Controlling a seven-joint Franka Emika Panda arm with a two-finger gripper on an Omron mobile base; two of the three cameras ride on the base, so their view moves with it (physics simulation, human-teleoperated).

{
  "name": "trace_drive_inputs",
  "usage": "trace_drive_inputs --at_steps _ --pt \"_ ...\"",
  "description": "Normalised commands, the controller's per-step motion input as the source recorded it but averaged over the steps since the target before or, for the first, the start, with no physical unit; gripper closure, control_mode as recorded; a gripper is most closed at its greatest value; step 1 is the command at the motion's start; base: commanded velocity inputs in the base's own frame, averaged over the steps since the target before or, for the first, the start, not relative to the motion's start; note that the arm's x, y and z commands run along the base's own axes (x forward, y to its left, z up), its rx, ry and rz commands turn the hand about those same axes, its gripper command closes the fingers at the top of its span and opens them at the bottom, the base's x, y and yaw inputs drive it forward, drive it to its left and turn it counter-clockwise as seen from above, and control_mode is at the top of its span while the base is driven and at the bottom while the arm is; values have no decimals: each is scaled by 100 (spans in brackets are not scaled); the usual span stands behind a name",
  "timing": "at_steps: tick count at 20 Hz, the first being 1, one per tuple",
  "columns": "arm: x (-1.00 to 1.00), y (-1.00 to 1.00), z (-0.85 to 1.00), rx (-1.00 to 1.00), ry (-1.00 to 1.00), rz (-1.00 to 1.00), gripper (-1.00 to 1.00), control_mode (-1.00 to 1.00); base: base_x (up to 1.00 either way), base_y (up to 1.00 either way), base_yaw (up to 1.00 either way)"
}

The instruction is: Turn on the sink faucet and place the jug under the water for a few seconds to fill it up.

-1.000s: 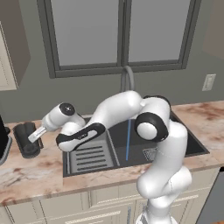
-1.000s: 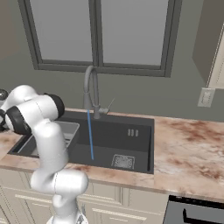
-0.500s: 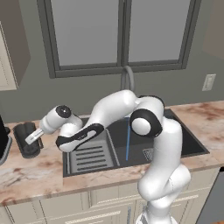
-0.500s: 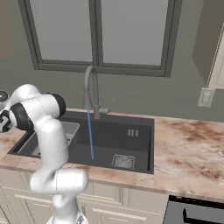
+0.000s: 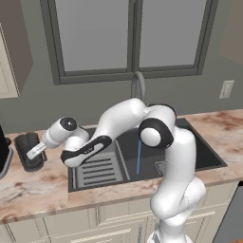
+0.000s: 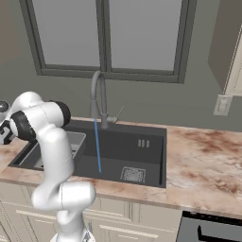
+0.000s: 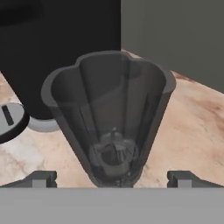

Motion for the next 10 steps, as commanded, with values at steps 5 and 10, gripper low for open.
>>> trace_drive_inputs --at_steps 5,10 --pt "13 0 -2 0 4 0 -100 -100 0 0 0" --pt "23 0 0 2 4 1 -100 -100 0 0 0"
